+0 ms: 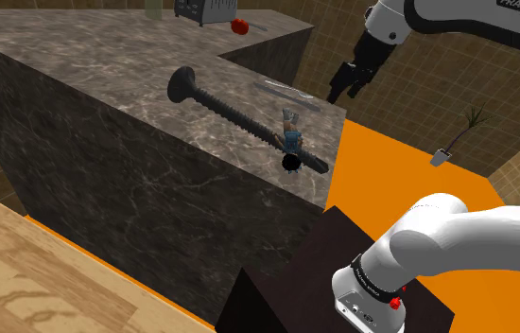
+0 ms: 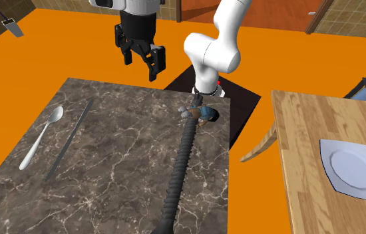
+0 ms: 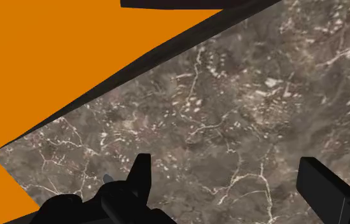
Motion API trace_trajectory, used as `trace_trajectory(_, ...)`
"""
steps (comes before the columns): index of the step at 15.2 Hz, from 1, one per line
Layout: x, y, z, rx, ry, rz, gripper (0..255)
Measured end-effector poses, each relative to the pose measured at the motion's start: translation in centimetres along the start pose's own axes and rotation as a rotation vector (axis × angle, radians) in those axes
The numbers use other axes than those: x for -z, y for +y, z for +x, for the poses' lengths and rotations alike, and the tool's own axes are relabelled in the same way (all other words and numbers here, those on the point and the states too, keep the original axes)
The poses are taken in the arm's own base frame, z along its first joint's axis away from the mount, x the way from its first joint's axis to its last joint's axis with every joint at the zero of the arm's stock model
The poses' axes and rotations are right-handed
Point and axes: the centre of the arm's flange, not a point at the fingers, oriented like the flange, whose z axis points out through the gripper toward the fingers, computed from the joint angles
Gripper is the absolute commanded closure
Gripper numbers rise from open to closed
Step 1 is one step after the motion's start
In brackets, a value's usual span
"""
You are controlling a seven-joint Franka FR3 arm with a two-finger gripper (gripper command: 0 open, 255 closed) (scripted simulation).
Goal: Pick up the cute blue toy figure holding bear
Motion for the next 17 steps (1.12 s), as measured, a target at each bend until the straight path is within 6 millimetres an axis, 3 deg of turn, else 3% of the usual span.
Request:
trace_trajectory(2, -0.2, -0.6, -0.1, 0.001, 0.000, 0.004, 0)
trace_trajectory(5, -0.4, -3.3, -0.6, 0.006, 0.003, 0.024, 0)
trace_trajectory(15, -1.8, -15.4, -2.1, 0.023, 0.009, 0.102, 0)
trace_trajectory(17, -1.9, -17.0, -2.4, 0.025, 0.011, 0.114, 0)
